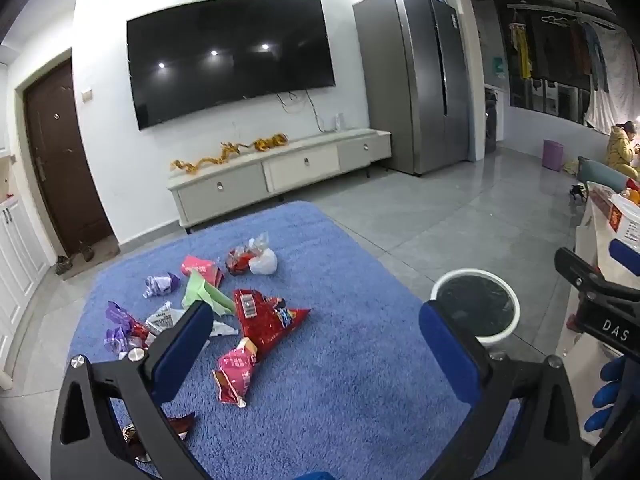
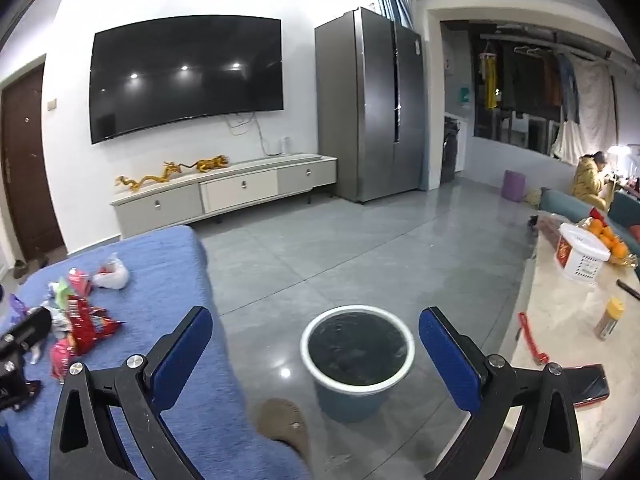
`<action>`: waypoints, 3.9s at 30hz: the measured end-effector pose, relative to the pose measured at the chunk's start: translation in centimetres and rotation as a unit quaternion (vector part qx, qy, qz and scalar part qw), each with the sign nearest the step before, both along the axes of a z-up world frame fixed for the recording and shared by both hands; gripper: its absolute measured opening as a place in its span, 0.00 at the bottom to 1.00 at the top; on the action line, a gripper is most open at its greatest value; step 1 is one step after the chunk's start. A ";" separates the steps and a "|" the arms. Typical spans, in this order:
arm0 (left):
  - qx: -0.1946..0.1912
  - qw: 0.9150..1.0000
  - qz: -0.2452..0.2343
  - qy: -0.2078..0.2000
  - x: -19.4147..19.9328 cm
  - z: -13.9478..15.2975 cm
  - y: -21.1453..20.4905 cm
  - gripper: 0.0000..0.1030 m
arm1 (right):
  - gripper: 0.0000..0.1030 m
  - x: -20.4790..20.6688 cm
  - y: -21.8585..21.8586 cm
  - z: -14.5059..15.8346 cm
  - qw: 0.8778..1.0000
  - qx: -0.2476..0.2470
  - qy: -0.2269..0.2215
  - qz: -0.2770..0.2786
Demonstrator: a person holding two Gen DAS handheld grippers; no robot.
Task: Collect trash
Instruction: 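Move both tools toward the trash on the blue rug, then grasp the brown snack wrapper with left tool while right tool grasps pink wrapper, then carry both wrappers over the trash bin and open both tools, then move both open tools back over the rug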
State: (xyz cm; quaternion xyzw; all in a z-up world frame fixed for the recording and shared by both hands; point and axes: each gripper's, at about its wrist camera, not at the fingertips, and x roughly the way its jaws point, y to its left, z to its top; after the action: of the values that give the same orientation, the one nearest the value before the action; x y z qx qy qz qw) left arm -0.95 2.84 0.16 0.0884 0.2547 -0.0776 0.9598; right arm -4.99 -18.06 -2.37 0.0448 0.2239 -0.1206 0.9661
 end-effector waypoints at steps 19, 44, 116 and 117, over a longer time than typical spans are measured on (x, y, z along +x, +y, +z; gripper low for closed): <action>-0.026 0.999 0.038 0.024 -0.2 -2.7 15.1 1.00 | 1.00 4.2 10.9 -0.7 0.989 -0.016 0.051 0.136; 0.014 0.978 -0.085 0.192 3.4 -11.7 19.9 0.64 | 0.52 14.7 24.2 -9.7 0.893 0.164 0.257 0.330; -0.122 0.943 -0.212 0.228 27.1 -9.5 -26.1 0.58 | 0.54 19.5 -23.0 -15.2 0.962 0.185 0.191 -0.061; -0.128 0.946 -0.208 0.215 26.4 -8.8 -25.5 0.58 | 0.54 18.7 -22.5 -14.4 0.965 0.176 0.185 -0.061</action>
State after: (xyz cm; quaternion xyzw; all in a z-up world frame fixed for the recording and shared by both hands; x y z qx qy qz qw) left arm 25.44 -22.61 -8.68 -0.0026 0.4187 -0.3241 0.8483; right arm 13.71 -40.59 -16.76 0.2046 0.4133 -0.1437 0.8756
